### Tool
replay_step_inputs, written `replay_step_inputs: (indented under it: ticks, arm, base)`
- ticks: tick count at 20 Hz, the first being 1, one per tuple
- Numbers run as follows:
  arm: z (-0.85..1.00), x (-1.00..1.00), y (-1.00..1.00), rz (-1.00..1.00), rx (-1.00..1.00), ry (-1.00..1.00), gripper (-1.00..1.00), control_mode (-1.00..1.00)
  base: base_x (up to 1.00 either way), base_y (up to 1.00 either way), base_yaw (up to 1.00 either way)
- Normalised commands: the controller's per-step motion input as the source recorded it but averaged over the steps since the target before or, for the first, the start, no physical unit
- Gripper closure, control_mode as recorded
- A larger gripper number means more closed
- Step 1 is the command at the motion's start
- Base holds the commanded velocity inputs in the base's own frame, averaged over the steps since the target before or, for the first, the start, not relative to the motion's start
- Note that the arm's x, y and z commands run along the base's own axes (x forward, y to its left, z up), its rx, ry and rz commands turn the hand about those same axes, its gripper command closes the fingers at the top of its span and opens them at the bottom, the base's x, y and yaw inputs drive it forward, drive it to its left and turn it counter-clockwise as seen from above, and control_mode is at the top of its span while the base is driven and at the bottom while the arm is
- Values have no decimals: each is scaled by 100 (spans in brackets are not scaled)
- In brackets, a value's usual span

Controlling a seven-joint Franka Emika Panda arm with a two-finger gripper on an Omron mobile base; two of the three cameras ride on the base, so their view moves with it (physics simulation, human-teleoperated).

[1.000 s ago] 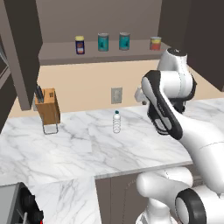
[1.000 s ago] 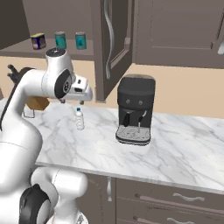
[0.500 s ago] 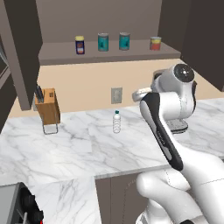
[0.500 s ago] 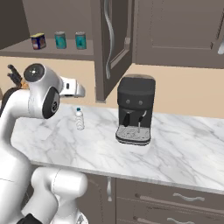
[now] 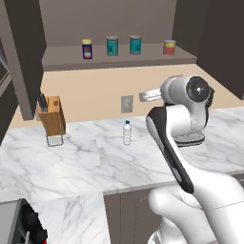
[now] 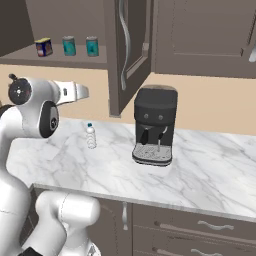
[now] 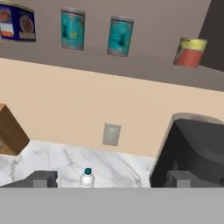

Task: Stack two cans on top of the other two cans in the cabinet.

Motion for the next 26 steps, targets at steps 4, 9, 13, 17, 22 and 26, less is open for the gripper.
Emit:
replay_step_inputs:
  ticks: [4, 9, 13, 17, 22, 26]
  arm:
    - [56, -4, 0, 0, 0, -6, -100, -100]
    - [44, 0, -3, 0, 1, -10, -100, -100]
    - [41, 0, 0, 0, 2, -12, -100, -100]
    - [39, 0, 0, 0, 5, -12, -100, -100]
    - [35, 2, 0, 0, 12, -2, -100, -100]
    - [38, 1, 1, 0, 10, 6, -100, -100]
  base:
    - [0, 0, 0]
    - [0, 0, 0]
    - [0, 0, 0]
    - [0, 0, 0]
    - [0, 0, 0]
    - [0, 0, 0]
